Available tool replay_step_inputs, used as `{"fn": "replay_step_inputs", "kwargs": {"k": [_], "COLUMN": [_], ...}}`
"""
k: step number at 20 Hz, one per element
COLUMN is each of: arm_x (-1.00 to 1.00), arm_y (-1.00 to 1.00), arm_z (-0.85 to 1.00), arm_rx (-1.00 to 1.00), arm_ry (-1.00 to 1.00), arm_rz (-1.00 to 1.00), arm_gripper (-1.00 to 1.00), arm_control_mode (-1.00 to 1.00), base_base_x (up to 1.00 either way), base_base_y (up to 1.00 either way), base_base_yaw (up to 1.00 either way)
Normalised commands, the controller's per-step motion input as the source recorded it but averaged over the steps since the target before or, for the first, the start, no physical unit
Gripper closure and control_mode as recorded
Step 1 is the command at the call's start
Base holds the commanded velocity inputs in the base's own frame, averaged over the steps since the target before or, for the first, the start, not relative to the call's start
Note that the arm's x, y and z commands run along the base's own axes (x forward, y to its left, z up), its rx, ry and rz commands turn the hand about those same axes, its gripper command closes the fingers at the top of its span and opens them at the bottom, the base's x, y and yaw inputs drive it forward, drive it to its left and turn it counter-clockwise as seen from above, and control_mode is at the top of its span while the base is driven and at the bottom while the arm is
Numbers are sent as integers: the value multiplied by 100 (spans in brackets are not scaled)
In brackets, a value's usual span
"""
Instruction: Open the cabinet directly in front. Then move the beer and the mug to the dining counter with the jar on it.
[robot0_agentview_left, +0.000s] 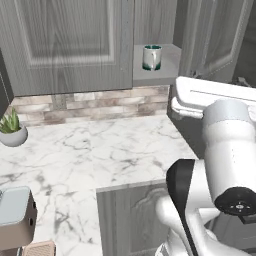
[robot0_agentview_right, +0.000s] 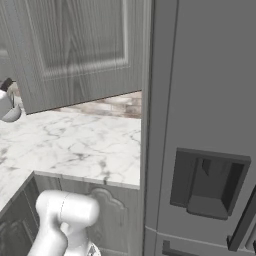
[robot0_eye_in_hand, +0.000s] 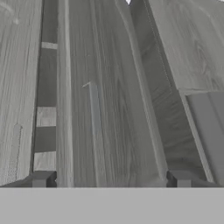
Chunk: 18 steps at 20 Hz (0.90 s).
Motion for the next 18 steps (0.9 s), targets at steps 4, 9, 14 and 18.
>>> {"fn": "replay_step_inputs", "kwargs": {"k": [4, 9, 14, 18], "arm_x": [-55, 56, 100, 100], "arm_y": [81, 91, 15, 0], "arm_z": [0, -5, 0, -3], "arm_rx": [0, 1, 0, 0], "arm_ry": [-6, 4, 11, 26], "arm_rz": [0, -1, -4, -12], "arm_gripper": [-100, -100, -100, -100], "arm_control_mode": [-100, -100, -100, -100], "base_base_x": [0, 0, 0, 0], "base_base_y": [0, 0, 0, 0], "base_base_yaw": [0, 0, 0, 0]}}
